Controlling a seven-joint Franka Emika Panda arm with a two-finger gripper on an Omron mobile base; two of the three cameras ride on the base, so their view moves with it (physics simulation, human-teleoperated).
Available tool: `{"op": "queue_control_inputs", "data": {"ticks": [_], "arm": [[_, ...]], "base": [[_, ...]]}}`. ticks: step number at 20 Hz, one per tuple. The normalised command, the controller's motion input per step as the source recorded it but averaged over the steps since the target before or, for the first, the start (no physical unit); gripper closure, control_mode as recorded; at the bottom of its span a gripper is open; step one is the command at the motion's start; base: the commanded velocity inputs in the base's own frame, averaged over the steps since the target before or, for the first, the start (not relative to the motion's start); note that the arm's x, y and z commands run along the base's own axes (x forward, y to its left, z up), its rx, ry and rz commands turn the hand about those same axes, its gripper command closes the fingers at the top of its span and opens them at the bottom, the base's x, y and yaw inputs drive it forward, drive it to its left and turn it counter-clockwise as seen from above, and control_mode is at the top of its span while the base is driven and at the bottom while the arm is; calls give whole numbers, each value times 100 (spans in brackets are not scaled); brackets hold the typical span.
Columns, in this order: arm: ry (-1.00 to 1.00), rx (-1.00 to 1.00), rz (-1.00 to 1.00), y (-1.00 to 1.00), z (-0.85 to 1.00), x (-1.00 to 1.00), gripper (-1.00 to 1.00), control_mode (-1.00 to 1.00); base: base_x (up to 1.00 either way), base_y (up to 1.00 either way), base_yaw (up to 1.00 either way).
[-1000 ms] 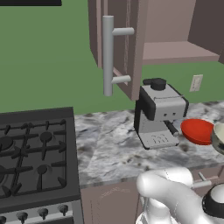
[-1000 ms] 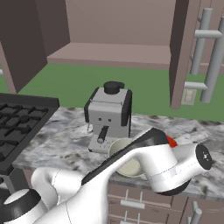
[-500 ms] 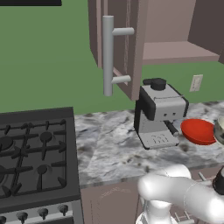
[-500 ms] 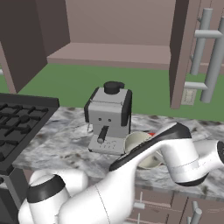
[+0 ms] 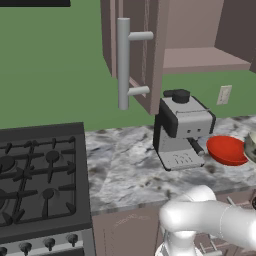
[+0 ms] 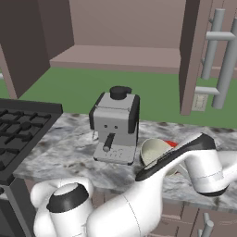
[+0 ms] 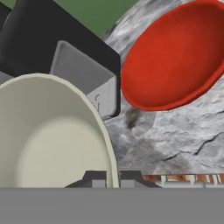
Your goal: Pick up the bowls on the counter and stack them on top of one another in the open cabinet. Place the smaller bowl on top of the larger bowl.
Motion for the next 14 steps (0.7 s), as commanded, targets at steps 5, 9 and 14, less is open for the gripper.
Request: {"op": "queue_control_inputs", "data": {"ticks": [5,9,14], "arm": [[0,6,0,-8,-12,25,100,-100],[-3,4,0,-3,-16,28,100,-100],[-9,0,-3,0,-25,22,100,-100]], "base": [[0,0,0],[0,0,0],[0,0,0]]}}
